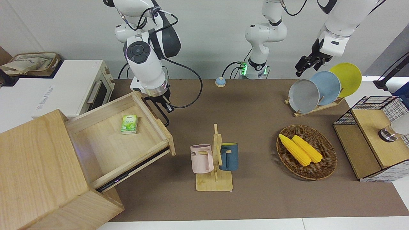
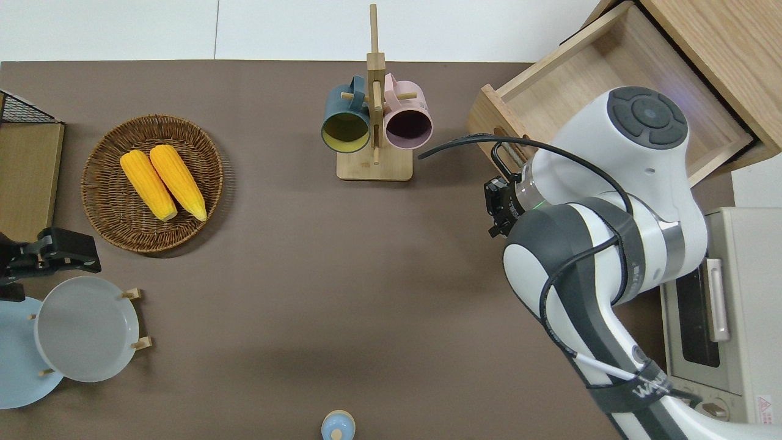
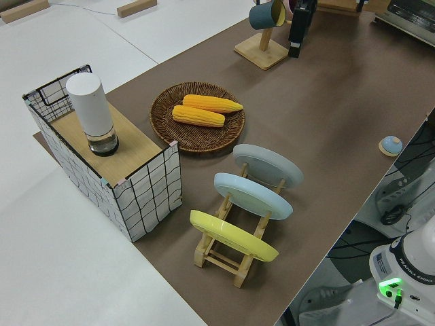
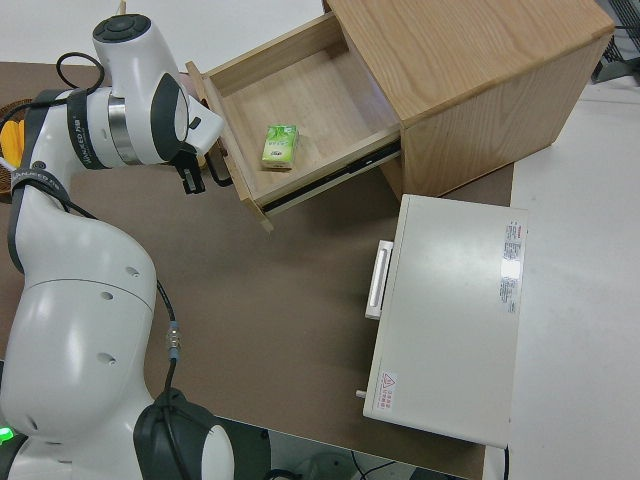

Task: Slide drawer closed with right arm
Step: 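Press the right gripper against the drawer front near its handle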

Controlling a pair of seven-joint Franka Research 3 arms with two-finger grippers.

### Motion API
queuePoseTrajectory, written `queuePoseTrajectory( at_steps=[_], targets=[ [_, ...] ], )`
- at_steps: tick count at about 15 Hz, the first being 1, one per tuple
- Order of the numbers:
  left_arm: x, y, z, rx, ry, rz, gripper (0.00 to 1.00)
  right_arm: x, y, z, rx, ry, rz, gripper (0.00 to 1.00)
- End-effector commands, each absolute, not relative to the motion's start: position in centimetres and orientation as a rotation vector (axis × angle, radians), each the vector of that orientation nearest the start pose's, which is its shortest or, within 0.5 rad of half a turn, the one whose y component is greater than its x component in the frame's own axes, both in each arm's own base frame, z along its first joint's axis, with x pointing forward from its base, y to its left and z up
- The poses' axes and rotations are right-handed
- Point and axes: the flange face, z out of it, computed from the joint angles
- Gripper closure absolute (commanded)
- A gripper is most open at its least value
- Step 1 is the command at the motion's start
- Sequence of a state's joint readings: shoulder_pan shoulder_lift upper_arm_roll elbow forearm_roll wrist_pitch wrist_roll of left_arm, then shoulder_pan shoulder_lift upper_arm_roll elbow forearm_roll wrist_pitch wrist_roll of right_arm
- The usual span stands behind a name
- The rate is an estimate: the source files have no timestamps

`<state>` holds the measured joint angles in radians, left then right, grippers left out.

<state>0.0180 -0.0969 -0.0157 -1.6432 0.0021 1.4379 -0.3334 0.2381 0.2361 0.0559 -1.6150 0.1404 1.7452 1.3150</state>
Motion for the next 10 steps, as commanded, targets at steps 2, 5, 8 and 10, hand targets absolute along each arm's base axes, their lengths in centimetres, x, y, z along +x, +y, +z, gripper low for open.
queuePoseTrajectory(
  at_steps=[2, 5, 8, 10],
  targets=[
    [50.6, 0.1, 63.6, -3.079, -0.512, 0.156, 0.01, 60.0, 19.0, 47.6, -2.609, 1.630, 0.253, 1.000],
    [50.6, 0.1, 63.6, -3.079, -0.515, 0.156, 0.01, 60.3, 18.3, 47.4, -2.622, 1.642, 0.227, 1.000],
    [50.7, 0.1, 63.6, -3.080, -0.513, 0.154, 0.01, 61.2, 16.5, 47.6, -2.633, 1.649, 0.184, 1.000],
    [50.6, 0.1, 63.6, -3.079, -0.512, 0.156, 0.01, 61.5, 16.3, 47.6, -2.655, 1.620, 0.179, 1.000]
  ],
)
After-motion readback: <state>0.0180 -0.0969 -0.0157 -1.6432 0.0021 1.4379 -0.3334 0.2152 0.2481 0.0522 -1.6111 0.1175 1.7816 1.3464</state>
